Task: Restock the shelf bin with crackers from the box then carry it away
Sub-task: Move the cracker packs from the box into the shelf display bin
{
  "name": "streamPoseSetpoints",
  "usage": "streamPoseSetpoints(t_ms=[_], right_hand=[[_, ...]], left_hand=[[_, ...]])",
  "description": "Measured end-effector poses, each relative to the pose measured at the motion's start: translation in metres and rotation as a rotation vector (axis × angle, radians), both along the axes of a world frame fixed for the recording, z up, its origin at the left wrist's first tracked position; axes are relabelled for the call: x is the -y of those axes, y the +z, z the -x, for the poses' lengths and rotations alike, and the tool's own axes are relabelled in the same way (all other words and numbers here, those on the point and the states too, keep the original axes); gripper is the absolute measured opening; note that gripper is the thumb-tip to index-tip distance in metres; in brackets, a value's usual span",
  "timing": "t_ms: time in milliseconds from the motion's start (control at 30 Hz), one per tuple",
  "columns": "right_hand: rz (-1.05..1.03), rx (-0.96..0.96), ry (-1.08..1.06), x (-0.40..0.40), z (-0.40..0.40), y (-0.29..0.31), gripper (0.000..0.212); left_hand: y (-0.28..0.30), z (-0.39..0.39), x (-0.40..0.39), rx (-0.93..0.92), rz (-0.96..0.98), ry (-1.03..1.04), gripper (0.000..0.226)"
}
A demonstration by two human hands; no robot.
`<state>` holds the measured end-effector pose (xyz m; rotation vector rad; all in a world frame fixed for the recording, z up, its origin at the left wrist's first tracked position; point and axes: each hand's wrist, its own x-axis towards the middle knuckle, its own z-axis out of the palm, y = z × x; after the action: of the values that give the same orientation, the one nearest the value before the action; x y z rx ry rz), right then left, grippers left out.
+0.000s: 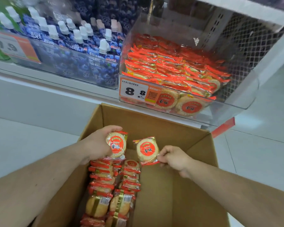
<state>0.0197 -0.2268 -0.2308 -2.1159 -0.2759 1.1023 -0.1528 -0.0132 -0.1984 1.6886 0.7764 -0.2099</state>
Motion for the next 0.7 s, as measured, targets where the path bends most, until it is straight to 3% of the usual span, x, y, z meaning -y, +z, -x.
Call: streamPoseSetpoints(t_ms=[200, 300, 567, 700], right_hand=[[-0.360, -0.203, -0.193, 0.033, 0.029, 0.083, 0.022], [-0.487, -0.247, -0.173, 0.037, 0.051, 0.102, 0.023], [-0.422, 0.005, -0.062, 0.034, 0.070, 0.107, 0.023], [-0.404, 0.088, -0.086, 0.033, 0.073, 0.109, 0.017]], left_hand=[[0.036, 0.005, 0.023, 0.128, 0.027, -0.057, 0.092], [0.057, 0.004, 0.038, 0.237, 0.088, -0.107, 0.092], [0.085, 0.002, 0.064, 0.405, 0.281, -0.165, 0.089], [0.086, -0.003, 0.072, 0.446, 0.229, -0.134, 0.078]])
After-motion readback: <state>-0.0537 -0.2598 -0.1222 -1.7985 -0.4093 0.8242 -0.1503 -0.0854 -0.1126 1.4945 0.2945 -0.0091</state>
